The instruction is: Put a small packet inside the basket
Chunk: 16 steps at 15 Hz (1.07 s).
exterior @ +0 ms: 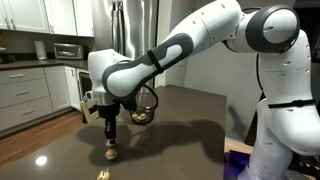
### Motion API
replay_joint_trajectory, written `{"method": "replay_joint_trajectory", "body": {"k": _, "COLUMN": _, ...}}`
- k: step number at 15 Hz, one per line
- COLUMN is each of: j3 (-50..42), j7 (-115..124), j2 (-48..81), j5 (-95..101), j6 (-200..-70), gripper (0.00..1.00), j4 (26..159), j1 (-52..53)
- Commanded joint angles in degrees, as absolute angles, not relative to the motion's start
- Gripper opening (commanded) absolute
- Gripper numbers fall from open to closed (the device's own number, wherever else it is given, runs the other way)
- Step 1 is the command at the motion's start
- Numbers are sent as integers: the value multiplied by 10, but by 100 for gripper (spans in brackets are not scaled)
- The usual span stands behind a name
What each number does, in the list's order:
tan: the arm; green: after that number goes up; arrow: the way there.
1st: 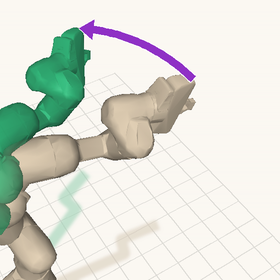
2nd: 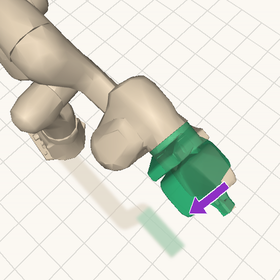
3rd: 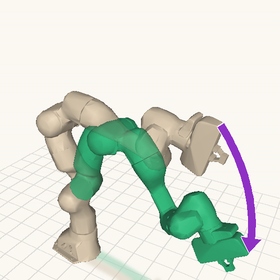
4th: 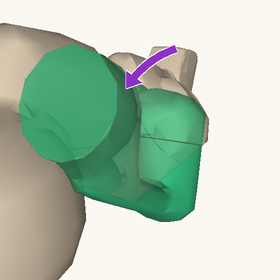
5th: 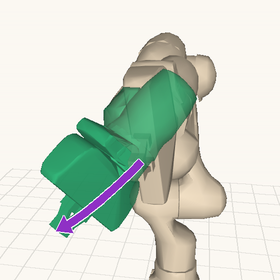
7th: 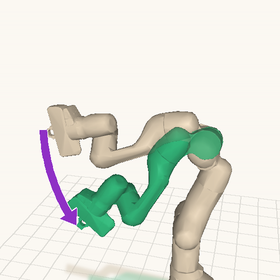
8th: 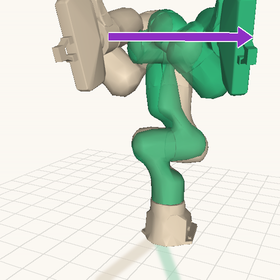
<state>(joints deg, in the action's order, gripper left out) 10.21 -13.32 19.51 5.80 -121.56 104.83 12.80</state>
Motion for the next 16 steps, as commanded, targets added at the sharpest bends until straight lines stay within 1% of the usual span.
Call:
{"method": "replay_joint_trajectory", "body": {"k": 1, "j3": 108, "j7": -130, "j2": 203, "j5": 47, "j6": -1219, "gripper": 8, "j4": 1037, "j1": 120}}
{"method": "replay_joint_trajectory", "body": {"k": 2, "j3": 108, "j7": -130, "j2": 201, "j5": 48, "j6": -1217, "gripper": 7, "j4": 1037, "j1": 120}}
{"method": "replay_joint_trajectory", "body": {"k": 4, "j3": 107, "j7": -130, "j2": 196, "j5": 52, "j6": -1212, "gripper": 10, "j4": 1038, "j1": 121}}
{"method": "replay_joint_trajectory", "body": {"k": 6, "j3": 107, "j7": -132, "j2": 187, "j5": 56, "j6": -1205, "gripper": 6, "j4": 1040, "j1": 122}}
{"method": "replay_joint_trajectory", "body": {"k": 8, "j3": 106, "j7": -135, "j2": 176, "j5": 59, "j6": -1196, "gripper": 8, "j4": 1043, "j1": 122}}
{"method": "replay_joint_trajectory", "body": {"k": 16, "j3": 99, "j7": -135, "j2": 112, "j5": 87, "j6": -1145, "gripper": 8, "j4": 1052, "j1": 121}}
